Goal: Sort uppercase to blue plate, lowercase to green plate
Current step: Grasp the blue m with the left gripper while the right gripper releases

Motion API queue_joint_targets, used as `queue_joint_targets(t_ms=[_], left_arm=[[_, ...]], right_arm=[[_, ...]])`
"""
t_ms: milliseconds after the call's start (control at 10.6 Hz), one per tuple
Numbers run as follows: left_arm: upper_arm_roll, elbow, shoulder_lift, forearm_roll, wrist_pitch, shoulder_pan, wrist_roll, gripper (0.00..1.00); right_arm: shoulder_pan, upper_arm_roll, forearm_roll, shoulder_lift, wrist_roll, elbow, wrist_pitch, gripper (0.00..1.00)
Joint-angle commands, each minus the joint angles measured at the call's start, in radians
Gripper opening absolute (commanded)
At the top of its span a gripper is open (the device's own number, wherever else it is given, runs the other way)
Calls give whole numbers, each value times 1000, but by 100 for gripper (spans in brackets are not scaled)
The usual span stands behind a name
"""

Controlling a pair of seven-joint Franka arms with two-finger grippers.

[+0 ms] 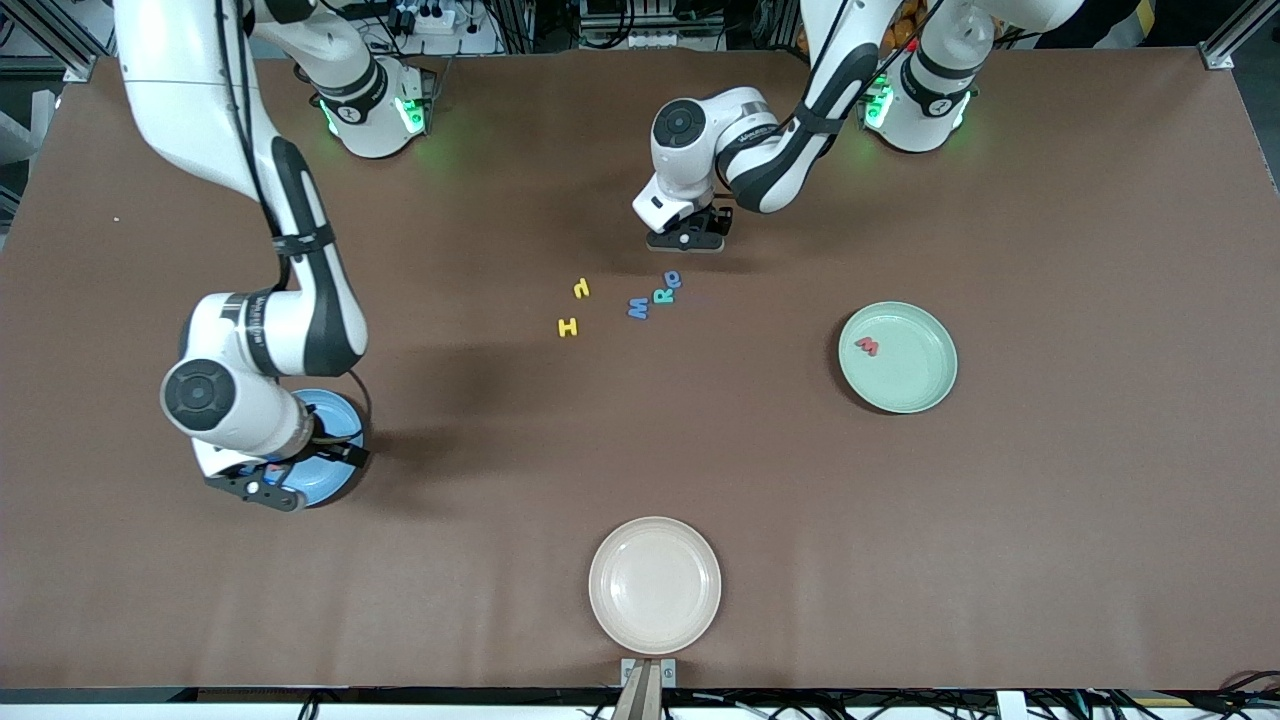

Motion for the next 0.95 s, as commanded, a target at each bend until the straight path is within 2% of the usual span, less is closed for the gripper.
queue_joint_targets(t_ms=[0,95,379,473,852], left_arm=[[-7,-7,-1,18,11,3,-38,64],[-7,-7,0,11,11,2,-38,64],[-7,-12,-1,8,11,3,-38,52],[-7,-12,-1,6,11,3,-38,46],[-7,-15,-3,4,11,3,-41,35]], right_arm=[[28,7,18,-36,-8,-14,-25,100],[34,7,33,-39,-6,-14,-44,100],[62,7,85,-44,0,-18,-53,100],[68,7,90,-44,4,-21,-53,100],[68,7,92,-45,7,-21,-50,100]])
